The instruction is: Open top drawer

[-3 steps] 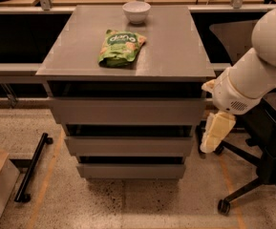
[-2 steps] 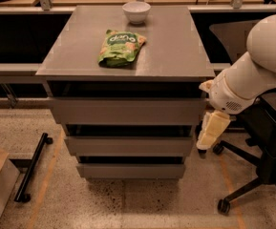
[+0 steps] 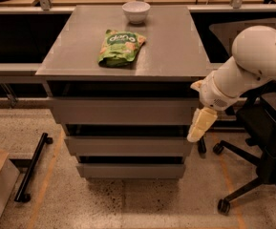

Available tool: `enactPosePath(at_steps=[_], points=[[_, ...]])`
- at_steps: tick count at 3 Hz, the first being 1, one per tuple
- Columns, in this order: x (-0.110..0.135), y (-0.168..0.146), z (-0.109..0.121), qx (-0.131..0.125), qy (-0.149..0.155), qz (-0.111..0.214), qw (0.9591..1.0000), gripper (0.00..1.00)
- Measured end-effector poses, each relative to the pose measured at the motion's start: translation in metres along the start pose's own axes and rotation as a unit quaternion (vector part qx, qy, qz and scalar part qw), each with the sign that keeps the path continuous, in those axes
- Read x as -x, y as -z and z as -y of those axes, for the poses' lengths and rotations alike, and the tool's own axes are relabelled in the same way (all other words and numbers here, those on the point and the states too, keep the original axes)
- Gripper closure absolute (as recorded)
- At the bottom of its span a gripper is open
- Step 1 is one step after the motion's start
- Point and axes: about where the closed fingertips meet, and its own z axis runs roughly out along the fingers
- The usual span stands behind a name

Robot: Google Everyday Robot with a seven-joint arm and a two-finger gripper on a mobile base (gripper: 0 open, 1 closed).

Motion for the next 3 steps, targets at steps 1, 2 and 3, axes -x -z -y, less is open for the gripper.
enactPosePath(at_steps=[1, 2, 3], points=[[-0.004, -0.03, 0.017, 0.011, -0.005, 0.013, 0.9998, 0.0], [-0.01, -0.06, 0.038, 0.02, -0.012, 0.023, 0.9995, 0.0], [-0.016, -0.089, 0.059, 0.03, -0.019, 0.034, 0.9988, 0.0]])
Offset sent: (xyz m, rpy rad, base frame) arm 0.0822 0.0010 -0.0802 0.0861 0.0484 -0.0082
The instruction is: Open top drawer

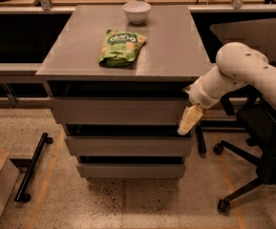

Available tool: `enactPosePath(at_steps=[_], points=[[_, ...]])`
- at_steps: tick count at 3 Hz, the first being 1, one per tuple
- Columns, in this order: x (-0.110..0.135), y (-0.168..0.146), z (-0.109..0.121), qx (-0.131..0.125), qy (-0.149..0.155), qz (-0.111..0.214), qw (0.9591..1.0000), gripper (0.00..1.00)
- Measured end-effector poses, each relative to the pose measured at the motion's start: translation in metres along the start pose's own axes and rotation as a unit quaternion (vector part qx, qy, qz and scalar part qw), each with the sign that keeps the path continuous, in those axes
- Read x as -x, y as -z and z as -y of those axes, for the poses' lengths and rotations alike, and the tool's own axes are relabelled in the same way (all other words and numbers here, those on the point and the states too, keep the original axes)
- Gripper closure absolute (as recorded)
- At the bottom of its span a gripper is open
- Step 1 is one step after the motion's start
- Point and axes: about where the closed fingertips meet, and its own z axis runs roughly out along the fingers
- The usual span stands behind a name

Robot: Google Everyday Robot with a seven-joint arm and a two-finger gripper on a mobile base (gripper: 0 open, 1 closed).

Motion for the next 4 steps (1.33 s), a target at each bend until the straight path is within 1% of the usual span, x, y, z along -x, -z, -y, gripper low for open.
enactPosePath(at_steps=[1, 2, 3, 4], points=[[-0.012, -0.029, 0.024, 0.012, -0.017, 0.012, 0.9997, 0.0], [-0.015, -0.041, 0.026, 0.025, -0.017, 0.012, 0.9995, 0.17], [-0.014, -0.027, 0.008, 0.023, -0.01, -0.003, 0.9997, 0.4], [-0.008, 0.016, -0.049, 0.029, -0.003, -0.027, 0.9992, 0.63]])
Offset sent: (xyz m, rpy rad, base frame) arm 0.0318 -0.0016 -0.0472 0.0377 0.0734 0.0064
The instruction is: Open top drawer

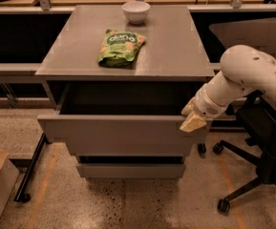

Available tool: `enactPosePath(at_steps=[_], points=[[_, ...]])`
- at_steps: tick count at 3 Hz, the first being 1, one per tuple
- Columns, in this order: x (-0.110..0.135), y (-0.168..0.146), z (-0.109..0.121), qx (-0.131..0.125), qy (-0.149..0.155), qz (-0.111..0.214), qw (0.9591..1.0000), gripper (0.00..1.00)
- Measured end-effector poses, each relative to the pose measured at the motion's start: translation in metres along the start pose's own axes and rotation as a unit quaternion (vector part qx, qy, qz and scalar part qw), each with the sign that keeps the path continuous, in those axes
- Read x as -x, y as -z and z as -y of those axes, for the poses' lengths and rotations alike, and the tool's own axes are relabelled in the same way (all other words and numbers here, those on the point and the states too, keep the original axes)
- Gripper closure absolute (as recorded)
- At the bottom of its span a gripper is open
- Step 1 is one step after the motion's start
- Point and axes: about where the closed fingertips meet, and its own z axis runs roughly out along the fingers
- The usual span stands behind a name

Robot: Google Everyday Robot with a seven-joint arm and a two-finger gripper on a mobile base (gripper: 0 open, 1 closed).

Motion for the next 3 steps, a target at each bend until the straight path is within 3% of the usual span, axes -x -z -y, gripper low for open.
enactPosePath(at_steps=[1, 2, 3], points=[[0.0002, 0.002, -0.003, 0.0, 0.0, -0.001, 1.0, 0.87], [0.0005, 0.0009, -0.0033, 0.001, 0.001, -0.001, 1.0, 0.85], [0.0006, 0.0008, -0.0034, 0.002, 0.001, -0.001, 1.0, 0.61]])
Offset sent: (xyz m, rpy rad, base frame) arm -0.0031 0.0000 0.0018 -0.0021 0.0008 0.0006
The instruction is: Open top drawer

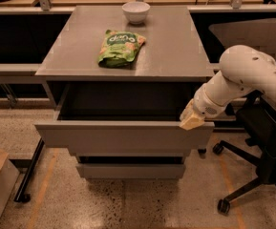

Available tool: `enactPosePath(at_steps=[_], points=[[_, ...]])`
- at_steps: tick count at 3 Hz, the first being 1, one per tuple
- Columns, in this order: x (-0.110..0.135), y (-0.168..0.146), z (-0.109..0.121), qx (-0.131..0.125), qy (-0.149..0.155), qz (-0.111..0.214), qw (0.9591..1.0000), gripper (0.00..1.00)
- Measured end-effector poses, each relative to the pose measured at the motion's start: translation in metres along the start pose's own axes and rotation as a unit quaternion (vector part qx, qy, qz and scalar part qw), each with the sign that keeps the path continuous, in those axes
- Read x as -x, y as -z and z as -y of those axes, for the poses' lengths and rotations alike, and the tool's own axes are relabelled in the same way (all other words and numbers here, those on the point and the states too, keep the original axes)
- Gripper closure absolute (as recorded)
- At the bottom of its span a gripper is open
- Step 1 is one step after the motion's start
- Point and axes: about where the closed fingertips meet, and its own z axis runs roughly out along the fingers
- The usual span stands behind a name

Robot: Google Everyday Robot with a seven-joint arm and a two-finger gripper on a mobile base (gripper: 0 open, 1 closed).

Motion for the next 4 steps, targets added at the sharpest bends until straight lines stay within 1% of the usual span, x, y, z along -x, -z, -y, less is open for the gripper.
enactPosePath(at_steps=[1, 2, 3, 4], points=[[0.009, 0.003, -0.002, 0.006, 0.011, -0.018, 0.9998, 0.38], [0.007, 0.007, -0.013, 0.029, -0.003, -0.028, 0.9992, 0.14], [-0.009, 0.009, -0.04, 0.085, -0.049, -0.032, 0.9947, 0.0], [-0.016, 0.001, -0.043, 0.094, -0.063, -0.028, 0.9932, 0.0]])
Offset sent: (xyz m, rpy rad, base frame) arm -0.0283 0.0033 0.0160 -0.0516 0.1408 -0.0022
